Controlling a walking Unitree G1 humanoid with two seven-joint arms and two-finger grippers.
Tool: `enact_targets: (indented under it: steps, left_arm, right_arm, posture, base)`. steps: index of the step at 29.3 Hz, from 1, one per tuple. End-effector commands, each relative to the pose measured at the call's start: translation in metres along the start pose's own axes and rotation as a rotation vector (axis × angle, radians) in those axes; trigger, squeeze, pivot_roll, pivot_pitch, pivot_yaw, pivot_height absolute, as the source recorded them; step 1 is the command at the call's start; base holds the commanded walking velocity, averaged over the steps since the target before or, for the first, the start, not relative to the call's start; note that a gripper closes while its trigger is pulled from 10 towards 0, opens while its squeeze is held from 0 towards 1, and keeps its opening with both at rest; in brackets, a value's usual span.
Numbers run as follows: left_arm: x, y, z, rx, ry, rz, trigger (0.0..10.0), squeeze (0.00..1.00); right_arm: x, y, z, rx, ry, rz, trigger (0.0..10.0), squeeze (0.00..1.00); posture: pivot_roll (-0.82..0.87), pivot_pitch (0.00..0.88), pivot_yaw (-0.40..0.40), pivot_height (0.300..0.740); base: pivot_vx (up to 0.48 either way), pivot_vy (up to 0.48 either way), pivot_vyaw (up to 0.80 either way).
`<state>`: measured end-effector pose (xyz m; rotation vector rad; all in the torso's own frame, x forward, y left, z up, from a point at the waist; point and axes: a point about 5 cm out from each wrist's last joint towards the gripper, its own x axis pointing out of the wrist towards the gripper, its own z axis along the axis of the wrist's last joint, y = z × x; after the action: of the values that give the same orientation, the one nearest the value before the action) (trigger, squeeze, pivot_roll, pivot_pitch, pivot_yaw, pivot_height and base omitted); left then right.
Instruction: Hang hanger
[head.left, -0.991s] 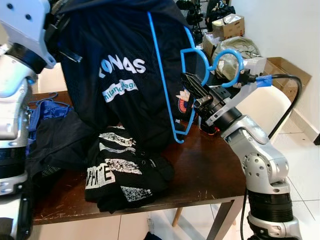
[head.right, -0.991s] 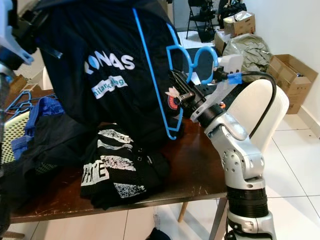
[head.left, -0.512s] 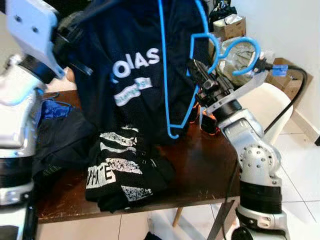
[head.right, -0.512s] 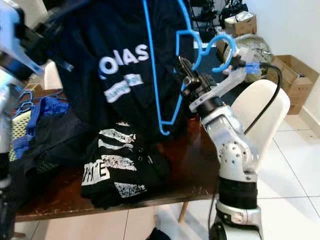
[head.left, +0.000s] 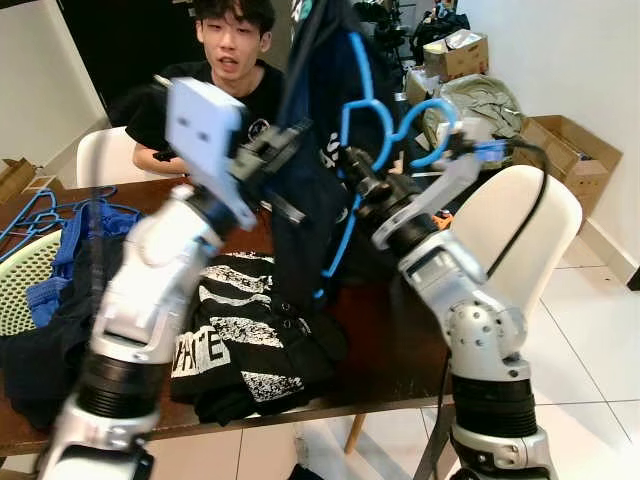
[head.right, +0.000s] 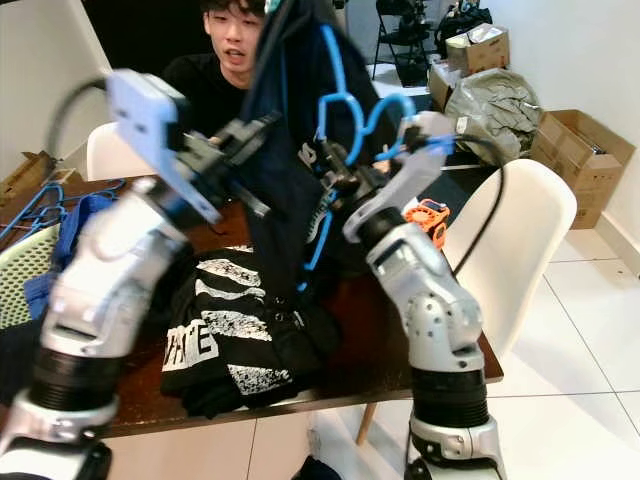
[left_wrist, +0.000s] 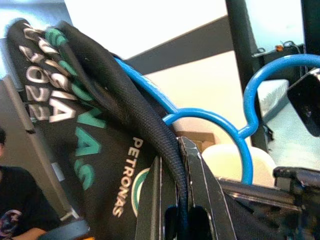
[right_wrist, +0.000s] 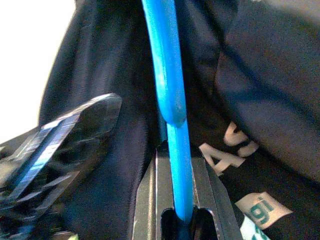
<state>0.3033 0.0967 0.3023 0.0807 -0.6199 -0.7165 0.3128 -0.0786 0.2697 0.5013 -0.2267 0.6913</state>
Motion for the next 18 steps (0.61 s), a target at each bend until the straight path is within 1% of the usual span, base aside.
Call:
enact_targets:
  steps: [1, 2, 3, 4, 5, 6, 7, 9, 11, 12, 14, 15, 17, 18]
  left_arm:
    - [0.005, -0.007, 0.0, -0.018, -0.009, -0.038, 1.1, 0.0]
    - [0.008, -0.002, 0.005, -0.014, -0.031, -0.019, 1.6, 0.0]
    - [0.008, -0.002, 0.005, -0.014, -0.031, -0.019, 1.6, 0.0]
    - [0.012, 0.006, 0.013, -0.011, -0.062, 0.02, 1.6, 0.0]
    - [0.012, 0.006, 0.013, -0.011, -0.062, 0.02, 1.6, 0.0]
    - [0.014, 0.015, 0.02, -0.005, -0.092, 0.056, 1.6, 0.0]
    - [0.014, 0.015, 0.02, -0.005, -0.092, 0.056, 1.6, 0.0]
    - [0.016, 0.029, 0.033, 0.013, -0.134, 0.105, 2.0, 0.0]
    - [0.016, 0.038, 0.045, 0.026, -0.163, 0.124, 2.1, 0.0]
    - [0.016, 0.038, 0.045, 0.026, -0.163, 0.124, 2.1, 0.0]
    - [0.015, 0.043, 0.053, 0.044, -0.18, 0.124, 2.4, 0.0]
    - [0.015, 0.043, 0.053, 0.044, -0.18, 0.124, 2.4, 0.0]
    - [0.015, 0.04, 0.058, 0.044, -0.182, 0.078, 2.2, 0.0]
    - [0.015, 0.04, 0.058, 0.044, -0.182, 0.078, 2.2, 0.0]
  right_arm:
    - [0.0, 0.012, 0.001, -0.044, 0.024, 0.091, 10.0, 0.0]
    - [-0.005, 0.014, -0.002, -0.097, 0.062, 0.137, 10.0, 0.0]
    - [-0.005, 0.014, -0.002, -0.097, 0.062, 0.137, 10.0, 0.0]
    - [-0.011, 0.014, -0.008, -0.171, 0.123, 0.183, 10.0, 0.0]
    - [-0.011, 0.014, -0.008, -0.171, 0.123, 0.183, 10.0, 0.0]
    - [-0.018, 0.011, -0.014, -0.23, 0.188, 0.208, 10.0, 0.0]
    - [-0.018, 0.011, -0.014, -0.23, 0.188, 0.208, 10.0, 0.0]
    - [-0.029, 0.001, -0.024, -0.297, 0.297, 0.209, 10.0, 0.0]
    - [-0.036, -0.01, -0.031, -0.344, 0.378, 0.156, 10.0, 0.0]
    - [-0.036, -0.01, -0.031, -0.344, 0.378, 0.156, 10.0, 0.0]
    - [-0.037, -0.016, -0.035, -0.347, 0.4, 0.107, 10.0, 0.0]
    - [-0.037, -0.016, -0.035, -0.347, 0.4, 0.107, 10.0, 0.0]
    - [-0.033, -0.026, -0.032, -0.321, 0.369, 0.014, 10.0, 0.0]
    - [-0.033, -0.026, -0.032, -0.321, 0.369, 0.014, 10.0, 0.0]
  posture:
    - [0.05, 0.0, 0.055, 0.74]
    - [0.05, 0.0, 0.052, 0.74]
    - [0.05, 0.0, 0.052, 0.74]
    - [0.05, 0.0, 0.055, 0.74]
    - [0.05, 0.0, 0.055, 0.74]
    - [0.05, 0.0, 0.057, 0.74]
    - [0.05, 0.0, 0.057, 0.74]
    - [0.05, 0.0, 0.056, 0.74]
    - [0.05, 0.0, 0.056, 0.74]
    - [0.05, 0.0, 0.056, 0.74]
    - [0.05, 0.0, 0.056, 0.74]
    - [0.05, 0.0, 0.056, 0.74]
    - [0.05, 0.0, 0.054, 0.74]
    - [0.05, 0.0, 0.054, 0.74]
  base:
    - [0.0, 0.0, 0.0]
    - [0.0, 0.0, 0.0]
    - [0.0, 0.0, 0.0]
    - [0.0, 0.0, 0.0]
    - [0.0, 0.0, 0.0]
    - [0.0, 0.0, 0.0]
    - [0.0, 0.0, 0.0]
    - [0.0, 0.0, 0.0]
    - [0.0, 0.0, 0.0]
    - [0.0, 0.0, 0.0]
    - [0.0, 0.0, 0.0]
    - [0.0, 0.0, 0.0]
    - [0.0, 0.0, 0.0]
    - [0.0, 0.0, 0.0]
